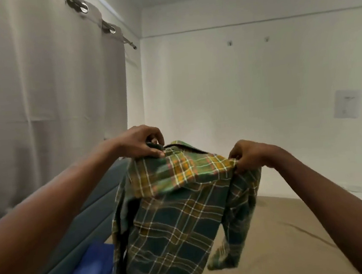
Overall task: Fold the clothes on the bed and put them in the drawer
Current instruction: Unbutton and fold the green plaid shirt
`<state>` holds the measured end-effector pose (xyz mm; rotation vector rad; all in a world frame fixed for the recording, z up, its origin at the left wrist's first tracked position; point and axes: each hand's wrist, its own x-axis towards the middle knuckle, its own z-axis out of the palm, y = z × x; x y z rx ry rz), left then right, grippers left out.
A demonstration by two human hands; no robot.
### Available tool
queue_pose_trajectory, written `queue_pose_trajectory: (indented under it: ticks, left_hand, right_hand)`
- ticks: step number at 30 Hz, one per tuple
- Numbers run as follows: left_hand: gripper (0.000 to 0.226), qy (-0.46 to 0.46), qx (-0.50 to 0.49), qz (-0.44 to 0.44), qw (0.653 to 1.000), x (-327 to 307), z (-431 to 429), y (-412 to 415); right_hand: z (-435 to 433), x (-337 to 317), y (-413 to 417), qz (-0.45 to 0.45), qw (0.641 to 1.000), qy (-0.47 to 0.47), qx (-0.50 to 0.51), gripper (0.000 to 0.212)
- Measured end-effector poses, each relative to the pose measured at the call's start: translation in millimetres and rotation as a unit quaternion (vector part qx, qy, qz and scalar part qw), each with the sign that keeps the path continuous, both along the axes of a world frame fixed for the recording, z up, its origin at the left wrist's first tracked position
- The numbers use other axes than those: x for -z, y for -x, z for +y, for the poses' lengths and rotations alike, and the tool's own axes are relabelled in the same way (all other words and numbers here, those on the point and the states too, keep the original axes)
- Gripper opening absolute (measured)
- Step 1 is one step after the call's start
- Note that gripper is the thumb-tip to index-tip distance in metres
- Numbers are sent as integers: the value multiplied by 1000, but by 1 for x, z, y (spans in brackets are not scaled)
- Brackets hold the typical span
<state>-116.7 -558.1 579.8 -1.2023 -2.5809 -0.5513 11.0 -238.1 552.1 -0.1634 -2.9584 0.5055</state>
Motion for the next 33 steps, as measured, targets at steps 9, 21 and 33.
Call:
queue_pose_trajectory:
  ticks: [9, 21, 33]
  left_hand:
    - [24, -37, -116, 236, 964, 60, -63, -6]
    - [35, -205, 66, 97, 972, 104, -49, -24]
    - [18, -171, 65, 100, 978, 48, -78, -9]
  right_hand:
    - [-77, -32, -25, 316, 943, -10, 104, 24]
    - [-62, -43, -24, 360, 894, 121, 239, 29]
    - [-26, -31, -43, 254, 942, -6, 221, 13]
